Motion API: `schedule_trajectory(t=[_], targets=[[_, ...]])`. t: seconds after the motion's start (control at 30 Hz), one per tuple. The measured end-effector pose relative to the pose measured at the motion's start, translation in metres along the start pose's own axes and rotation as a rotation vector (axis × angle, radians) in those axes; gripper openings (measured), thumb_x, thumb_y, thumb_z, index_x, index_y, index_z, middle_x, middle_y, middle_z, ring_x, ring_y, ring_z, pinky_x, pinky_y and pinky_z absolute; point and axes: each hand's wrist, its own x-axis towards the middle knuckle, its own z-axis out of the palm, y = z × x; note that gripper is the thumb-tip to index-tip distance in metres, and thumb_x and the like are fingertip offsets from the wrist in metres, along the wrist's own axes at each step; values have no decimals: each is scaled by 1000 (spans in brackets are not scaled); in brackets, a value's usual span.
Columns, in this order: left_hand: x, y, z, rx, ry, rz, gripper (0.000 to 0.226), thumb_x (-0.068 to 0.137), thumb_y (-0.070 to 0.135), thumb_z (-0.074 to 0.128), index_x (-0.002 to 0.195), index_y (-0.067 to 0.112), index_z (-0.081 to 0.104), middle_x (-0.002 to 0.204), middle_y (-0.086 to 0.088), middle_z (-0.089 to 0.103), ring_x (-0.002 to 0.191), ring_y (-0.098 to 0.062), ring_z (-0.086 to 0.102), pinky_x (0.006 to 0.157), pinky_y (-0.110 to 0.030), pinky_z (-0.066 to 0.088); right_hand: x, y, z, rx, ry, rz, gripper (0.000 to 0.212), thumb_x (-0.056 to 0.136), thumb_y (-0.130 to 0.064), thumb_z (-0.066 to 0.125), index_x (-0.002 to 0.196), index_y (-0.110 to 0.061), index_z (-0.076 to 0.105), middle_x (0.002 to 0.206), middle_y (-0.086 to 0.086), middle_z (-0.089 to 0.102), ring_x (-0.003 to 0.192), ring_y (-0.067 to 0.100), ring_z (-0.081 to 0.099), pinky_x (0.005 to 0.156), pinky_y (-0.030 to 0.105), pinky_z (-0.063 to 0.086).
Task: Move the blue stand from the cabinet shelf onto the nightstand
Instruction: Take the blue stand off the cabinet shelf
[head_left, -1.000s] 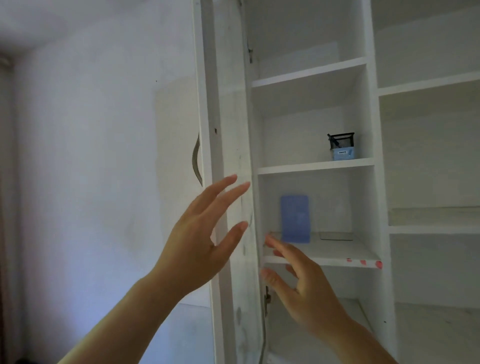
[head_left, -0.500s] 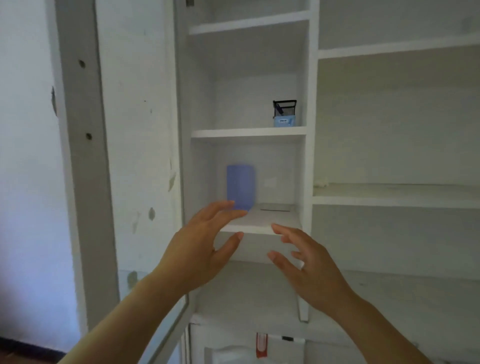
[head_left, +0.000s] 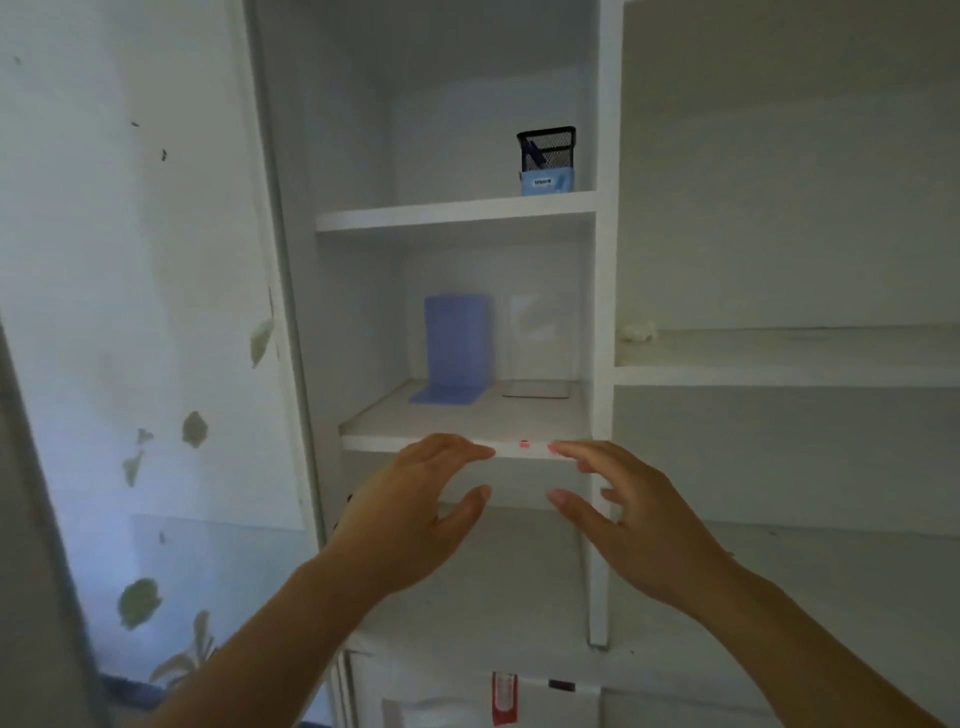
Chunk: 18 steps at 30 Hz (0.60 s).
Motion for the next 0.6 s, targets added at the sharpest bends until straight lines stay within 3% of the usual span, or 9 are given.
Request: schedule_trajectory(t=[0.23, 0.37, 0.47, 0.6], targets=[[60, -66, 35, 1, 54, -32, 53, 77, 59, 32, 120, 38, 55, 123, 15, 58, 112, -7, 54, 90, -23, 43, 83, 36, 37, -25, -15, -43, 49, 83, -50, 51, 128, -32, 45, 129, -15, 48, 113, 0, 46, 99, 27, 42], [110, -109, 50, -39, 105, -77, 60, 74, 60, 33, 118, 28, 59, 122, 4, 61, 109, -17, 58, 90, -25, 44, 145, 54, 54, -38, 5, -64, 46, 84, -46, 55, 127, -30, 47, 129, -12, 49, 112, 1, 46, 96, 27, 43], [147, -143, 56, -79, 147, -81, 61, 73, 58, 35, 116, 23, 60, 118, -1, 63, 105, -19, 59, 85, -19, 39, 189, 66, 67, -44, 37, -79, 45, 85, -39, 58, 126, -25, 48, 127, -7, 51, 107, 3, 48, 92, 21, 42], [183, -176, 64, -101, 168, -89, 59, 75, 55, 38, 118, 21, 60, 120, -5, 62, 107, -23, 58, 86, -23, 40, 239, 82, 90, -111, 47, -111, 44, 86, -32, 60, 125, -15, 51, 127, 5, 54, 111, 17, 53, 88, 17, 38]])
